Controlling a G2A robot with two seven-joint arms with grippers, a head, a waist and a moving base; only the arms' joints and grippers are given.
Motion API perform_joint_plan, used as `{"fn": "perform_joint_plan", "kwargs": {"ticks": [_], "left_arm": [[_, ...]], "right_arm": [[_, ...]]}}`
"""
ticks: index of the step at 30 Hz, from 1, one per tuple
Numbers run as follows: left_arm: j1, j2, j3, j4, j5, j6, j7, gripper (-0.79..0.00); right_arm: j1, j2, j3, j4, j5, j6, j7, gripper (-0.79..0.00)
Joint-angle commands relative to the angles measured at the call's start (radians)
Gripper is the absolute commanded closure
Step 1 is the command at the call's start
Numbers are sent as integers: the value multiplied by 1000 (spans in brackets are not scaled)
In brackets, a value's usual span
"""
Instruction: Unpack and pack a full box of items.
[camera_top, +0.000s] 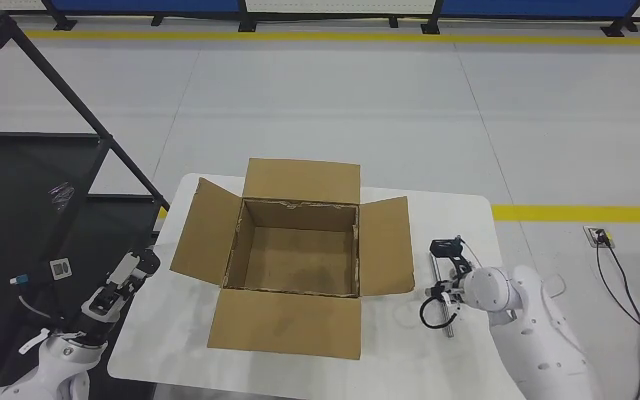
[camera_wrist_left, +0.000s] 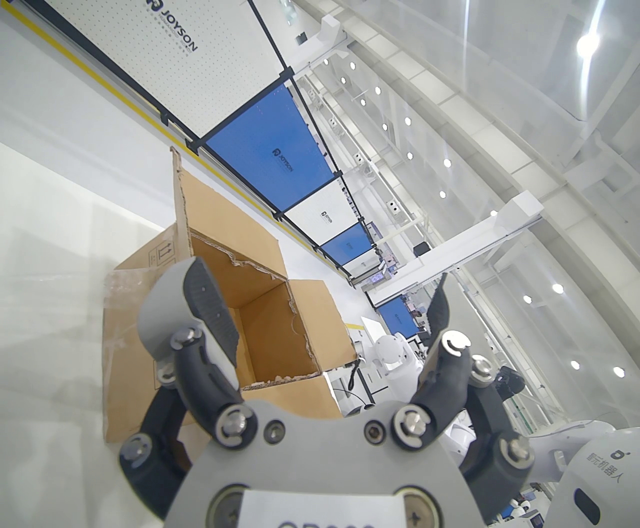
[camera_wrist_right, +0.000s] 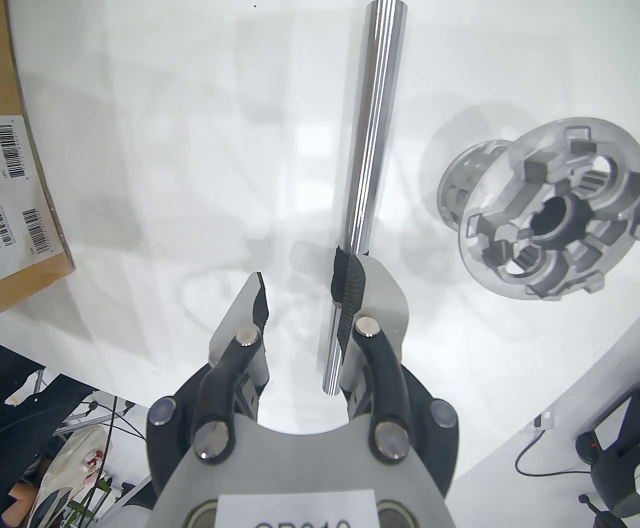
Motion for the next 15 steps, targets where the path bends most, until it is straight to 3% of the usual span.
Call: {"fn": "perform_joint_plan", "kwargs": {"ticks": [1,8,15], "left_arm": [[0,0,0,0,0,0,0,-785],[0,0,0,0,0,0,0,-785],[0,0,0,0,0,0,0,-785]], "right_arm": [[2,0,-9,-2,-22,15,-6,-348],[-8,6,-6,-18,-31,13,-11,-363],[12,3,-34,32,-42,31,-19,-326]]}}
